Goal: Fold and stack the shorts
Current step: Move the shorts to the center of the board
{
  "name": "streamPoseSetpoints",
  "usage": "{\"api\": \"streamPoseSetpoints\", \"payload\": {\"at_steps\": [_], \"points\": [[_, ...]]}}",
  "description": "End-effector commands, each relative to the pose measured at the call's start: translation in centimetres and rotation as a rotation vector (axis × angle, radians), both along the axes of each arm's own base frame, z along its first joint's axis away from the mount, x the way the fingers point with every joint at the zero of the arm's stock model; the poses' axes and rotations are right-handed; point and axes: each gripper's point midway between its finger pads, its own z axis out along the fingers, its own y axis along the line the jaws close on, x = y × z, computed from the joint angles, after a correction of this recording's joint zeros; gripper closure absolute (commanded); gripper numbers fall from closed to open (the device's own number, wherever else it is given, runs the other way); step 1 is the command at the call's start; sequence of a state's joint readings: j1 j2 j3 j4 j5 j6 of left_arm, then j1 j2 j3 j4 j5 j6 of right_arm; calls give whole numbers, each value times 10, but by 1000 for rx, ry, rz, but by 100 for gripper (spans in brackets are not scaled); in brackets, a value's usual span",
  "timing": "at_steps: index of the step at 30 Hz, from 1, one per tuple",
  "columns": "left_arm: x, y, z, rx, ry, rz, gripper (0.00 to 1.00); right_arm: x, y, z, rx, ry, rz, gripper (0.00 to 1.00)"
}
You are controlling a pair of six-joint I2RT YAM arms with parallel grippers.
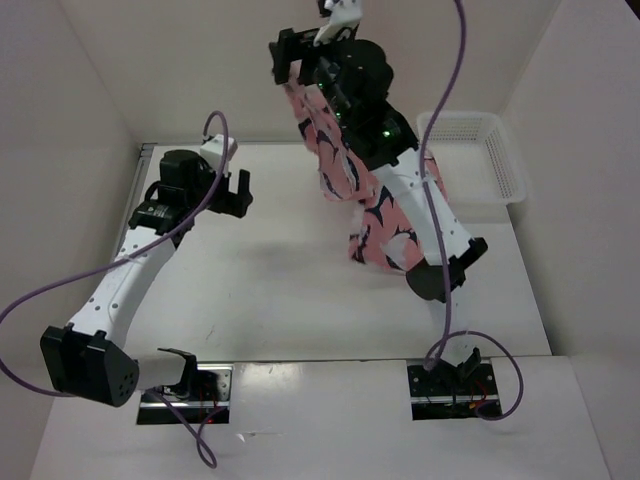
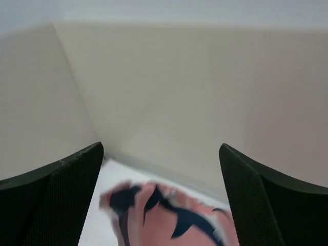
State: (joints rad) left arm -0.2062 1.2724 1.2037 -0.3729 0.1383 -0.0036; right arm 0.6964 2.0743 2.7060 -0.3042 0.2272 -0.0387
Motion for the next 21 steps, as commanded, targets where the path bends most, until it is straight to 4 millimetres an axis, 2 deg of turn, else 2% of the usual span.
{"api": "streamPoseSetpoints", "payload": {"at_steps": [1,2,4,6,7,9,10,11,12,13,14,15,16,17,18,19,20,21], "points": [[3,41,24,28,-88,143,0,34,48,-111,-64,273,71,1],[1,57,29,28,-98,184,0,34,55,-128,-81,313,96,1],[-3,74,27,37,-81,232,0,35,60,-150,-109,363,106,1],[-10,89,26,39,-79,274,0,30,58,-153,-122,377,117,1],[-14,85,13,32,-41,249,0,34,49,-155,-126,388,101,1],[-21,74,3,7,-11,195,0,38,31,-159,-143,402,79,1],[-29,56,-9,-40,34,105,0,41,26,-179,-189,434,65,1],[-32,50,-19,-58,64,72,0,43,10,-176,-194,428,42,1],[-35,38,-29,-64,93,32,0,45,0,-185,-215,444,26,1],[-41,21,-41,-66,126,-22,0,50,-10,-216,-260,499,-3,1],[-47,15,-65,-59,189,-39,0,51,-29,-216,-288,490,-29,1],[-51,11,-78,-43,222,-48,0,49,-36,-229,-332,506,-30,1],[-58,-4,-91,-25,255,-88,0,44,-42,-268,-415,557,-29,1],[-61,-6,-108,12,296,-83,0,43,-52,-279,-493,538,-35,1],[-67,-11,-123,37,326,-95,0,36,-63,-278,-518,528,-59,1],[-74,-21,-139,91,359,-116,0,25,-70,-314,-580,583,-51,1],[-72,-28,-145,115,352,-127,0,19,-78,-312,-599,564,-63,1],[-74,-34,-154,141,356,-137,0,15,-87,-322,-609,588,-72,1]]}}
